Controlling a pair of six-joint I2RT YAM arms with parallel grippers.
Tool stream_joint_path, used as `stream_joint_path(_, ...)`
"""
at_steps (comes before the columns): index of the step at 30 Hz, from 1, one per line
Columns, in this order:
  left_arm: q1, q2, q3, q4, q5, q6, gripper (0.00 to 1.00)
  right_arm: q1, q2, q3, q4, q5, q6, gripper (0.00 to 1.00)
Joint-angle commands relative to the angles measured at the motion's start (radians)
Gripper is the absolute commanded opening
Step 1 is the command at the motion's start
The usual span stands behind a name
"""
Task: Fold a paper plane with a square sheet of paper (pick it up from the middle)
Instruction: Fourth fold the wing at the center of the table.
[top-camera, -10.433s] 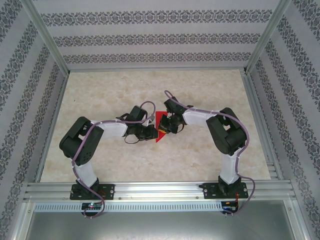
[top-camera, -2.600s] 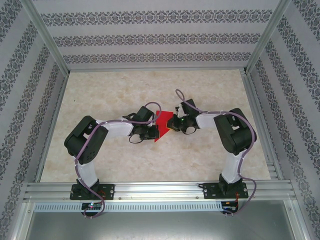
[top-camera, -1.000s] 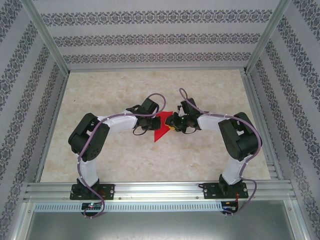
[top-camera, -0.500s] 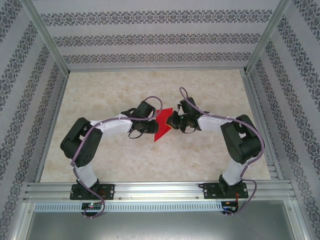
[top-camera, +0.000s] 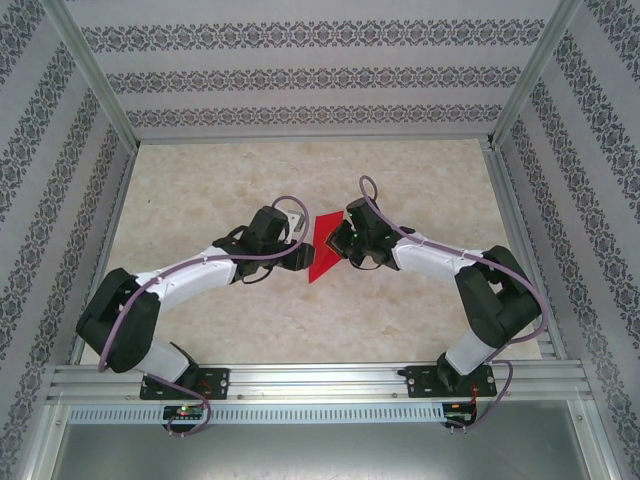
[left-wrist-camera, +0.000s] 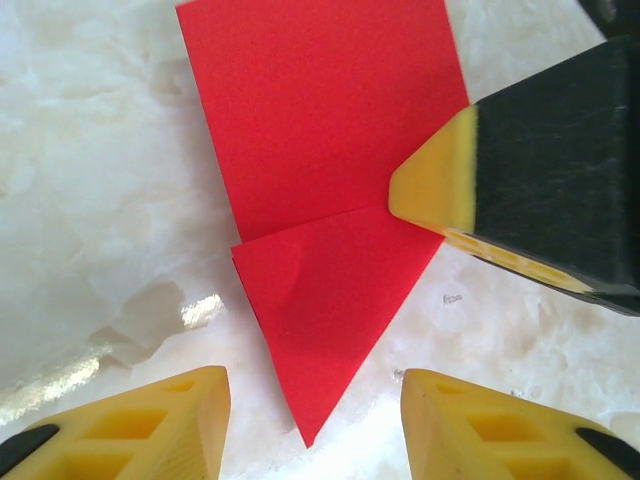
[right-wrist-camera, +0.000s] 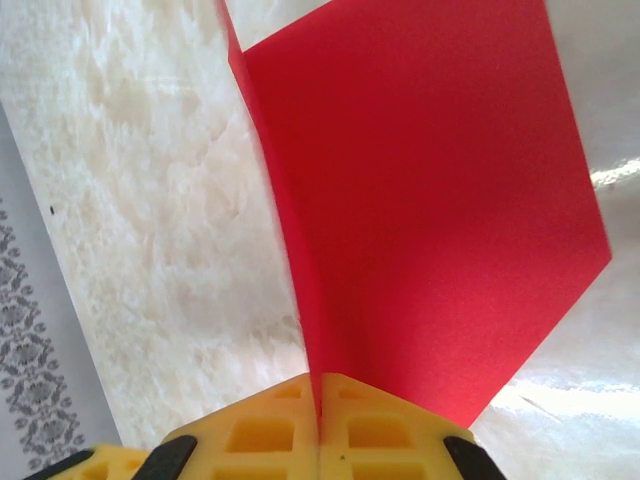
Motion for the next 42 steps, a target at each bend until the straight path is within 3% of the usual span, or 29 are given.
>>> stream_joint_path(1,-0.006,-0.038,-0.015,0.068,-0.017,0.051,0.51,0.009,-0.042,0.064,-0.016,0.071,0.034,0.04)
stream_joint_path(12,-0.006,-0.071,-0.035,0.122,-0.051,0.068,0.64,0.008,-0.07,0.141,-0.137,0.14,0.032,0.07)
stream_joint_path(14,-0.006,-0.057,-0.037,0.135,-0.041,0.106,0.65,0.006,-0.056,0.129,-0.132,0.133,0.057,0.07)
stream_joint_path(18,-0.006,-0.025,-0.047,0.181,0.082,0.242,0.64,0.0,-0.032,0.094,-0.093,0.114,0.113,0.07)
stream_joint_path(28,-0.007,0.124,-0.005,0.228,0.066,0.376,0.64,-0.026,0.035,0.079,-0.042,0.01,0.174,0.08)
stream_joint_path(36,-0.006,0.22,0.018,0.272,0.046,0.381,0.46,-0.037,0.042,0.072,-0.041,-0.025,0.181,0.09)
stream_joint_path(42,-0.006,0.224,0.001,0.308,0.018,0.394,0.28,-0.043,0.041,0.053,-0.037,-0.04,0.187,0.16)
